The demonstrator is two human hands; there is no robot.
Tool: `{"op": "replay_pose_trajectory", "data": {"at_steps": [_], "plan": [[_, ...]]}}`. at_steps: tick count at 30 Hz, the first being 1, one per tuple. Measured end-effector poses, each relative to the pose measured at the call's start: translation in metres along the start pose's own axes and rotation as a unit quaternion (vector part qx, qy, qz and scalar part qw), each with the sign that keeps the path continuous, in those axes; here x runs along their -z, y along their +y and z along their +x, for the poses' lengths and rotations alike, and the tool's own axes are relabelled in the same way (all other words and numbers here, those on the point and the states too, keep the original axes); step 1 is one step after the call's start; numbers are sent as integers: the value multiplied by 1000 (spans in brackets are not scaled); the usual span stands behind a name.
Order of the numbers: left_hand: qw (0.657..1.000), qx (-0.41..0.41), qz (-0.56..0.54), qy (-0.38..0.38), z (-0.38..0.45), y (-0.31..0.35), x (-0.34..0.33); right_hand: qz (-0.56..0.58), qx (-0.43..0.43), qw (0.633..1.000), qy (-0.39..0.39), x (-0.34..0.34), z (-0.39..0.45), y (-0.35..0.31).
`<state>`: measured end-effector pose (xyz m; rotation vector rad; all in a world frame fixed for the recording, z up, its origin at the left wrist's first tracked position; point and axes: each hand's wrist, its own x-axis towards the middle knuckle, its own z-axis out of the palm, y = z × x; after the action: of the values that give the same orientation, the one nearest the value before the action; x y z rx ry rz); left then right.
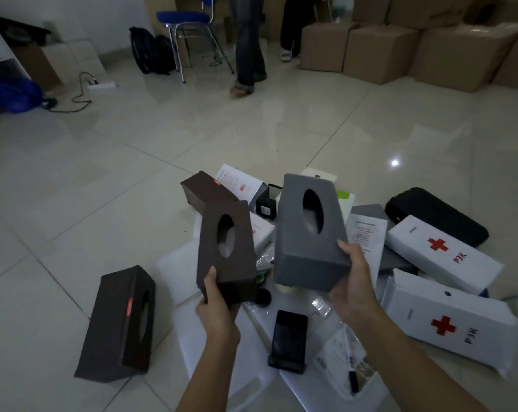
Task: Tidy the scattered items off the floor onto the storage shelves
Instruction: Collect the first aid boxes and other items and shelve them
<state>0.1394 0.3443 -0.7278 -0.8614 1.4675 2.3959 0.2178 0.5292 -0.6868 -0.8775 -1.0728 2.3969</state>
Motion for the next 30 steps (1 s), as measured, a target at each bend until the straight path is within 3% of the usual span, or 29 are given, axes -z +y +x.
{"op": "replay_pose_trajectory", "data": {"at_steps": [3,11,20,24,30], "plan": [[998,17,-8,-59,-16,-13,-23,2,37,999,-4,29,-4,-41],[972,59,41,-226,-99,-76,-151,3,118,989,92,140,-31,-143],[902,115,160,-384,-267,-163,-284,-18,216,949,227,268,-109,-291],[876,138,192,-420,-343,-169,-314,-1,255,923,288,289,-164,-331],[807,142,229,-526,-451,-157,-330,41,303,874,378,294,-260,-375]]}}
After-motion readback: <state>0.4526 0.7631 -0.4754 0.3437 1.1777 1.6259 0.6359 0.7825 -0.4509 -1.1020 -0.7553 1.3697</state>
